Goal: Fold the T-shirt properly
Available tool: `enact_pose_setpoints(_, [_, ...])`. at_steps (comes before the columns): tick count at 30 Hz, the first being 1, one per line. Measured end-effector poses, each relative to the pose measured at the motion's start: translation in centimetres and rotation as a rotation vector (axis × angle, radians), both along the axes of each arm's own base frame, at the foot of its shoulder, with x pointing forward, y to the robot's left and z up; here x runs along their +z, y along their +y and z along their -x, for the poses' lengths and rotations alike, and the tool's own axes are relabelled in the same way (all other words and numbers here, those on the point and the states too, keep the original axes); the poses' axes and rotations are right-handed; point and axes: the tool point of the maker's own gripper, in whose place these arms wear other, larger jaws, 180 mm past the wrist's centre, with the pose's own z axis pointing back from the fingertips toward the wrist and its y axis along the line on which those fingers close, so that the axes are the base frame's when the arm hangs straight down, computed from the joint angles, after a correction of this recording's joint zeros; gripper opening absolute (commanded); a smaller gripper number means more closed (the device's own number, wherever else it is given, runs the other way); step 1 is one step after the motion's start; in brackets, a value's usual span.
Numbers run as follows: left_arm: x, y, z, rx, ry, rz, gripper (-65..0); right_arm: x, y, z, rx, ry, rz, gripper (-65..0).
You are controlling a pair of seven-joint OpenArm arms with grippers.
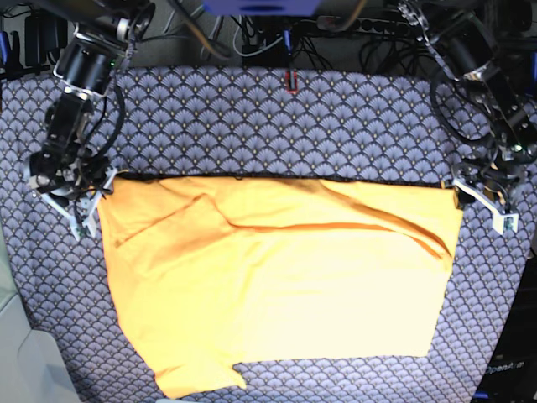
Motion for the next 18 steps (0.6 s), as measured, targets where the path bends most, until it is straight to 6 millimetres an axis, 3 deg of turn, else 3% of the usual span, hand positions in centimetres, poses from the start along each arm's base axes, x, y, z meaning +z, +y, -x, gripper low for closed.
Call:
enact_pose_setpoints(5, [-0.65,0.00,0.75,0.000,0.017,0.000,-28.2,-0.09,0.48,-0.05,0.001,-0.003,-0.011,-41.7])
enact_pose_setpoints(11, [-0.60,-0.01,0.67,0.000,0.016,0.001,-28.1,-0.22,1.14,-0.15,0.011,-0.003,-0.022,-65.0])
enact_pose_setpoints(18, [-0.58,0.02,0.65,0.000,0.016,0.000,-28.1,0.41,0.75,-0.16,0.006,-0.015,-0.005,-65.0])
